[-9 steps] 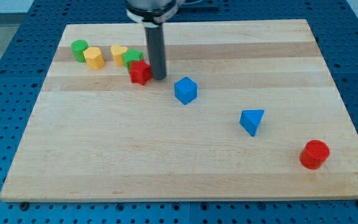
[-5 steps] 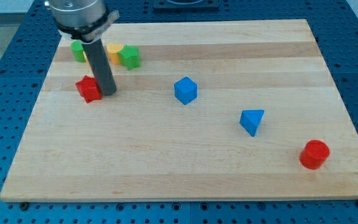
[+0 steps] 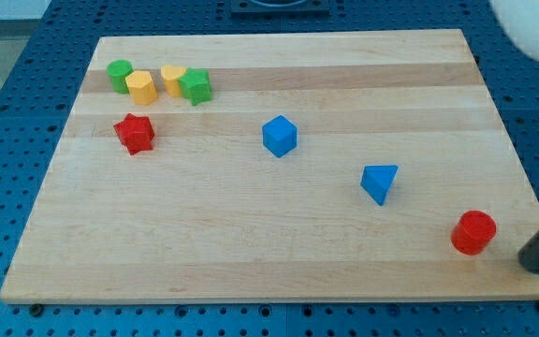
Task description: Move the red circle towards bottom center
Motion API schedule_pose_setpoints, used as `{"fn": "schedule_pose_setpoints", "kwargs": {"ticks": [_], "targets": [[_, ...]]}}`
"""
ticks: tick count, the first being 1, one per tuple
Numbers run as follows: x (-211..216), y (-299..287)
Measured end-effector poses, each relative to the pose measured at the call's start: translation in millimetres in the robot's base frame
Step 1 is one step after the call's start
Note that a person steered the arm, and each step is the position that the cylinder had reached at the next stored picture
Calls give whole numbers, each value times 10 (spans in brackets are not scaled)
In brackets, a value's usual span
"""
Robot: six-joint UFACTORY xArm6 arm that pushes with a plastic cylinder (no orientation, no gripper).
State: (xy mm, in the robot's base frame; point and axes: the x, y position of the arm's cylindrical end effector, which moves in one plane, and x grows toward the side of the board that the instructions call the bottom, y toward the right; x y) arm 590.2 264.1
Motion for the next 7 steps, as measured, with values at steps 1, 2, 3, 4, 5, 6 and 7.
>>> {"fn": "schedule_pose_setpoints", "kwargs": {"ticks": [1, 2, 3, 4, 5, 6, 7], "targets": [[-215, -897], [-398, -1978], [-433, -2271], [37, -1260], [-260, -364], [-657, -1255], [-904, -2386]]}}
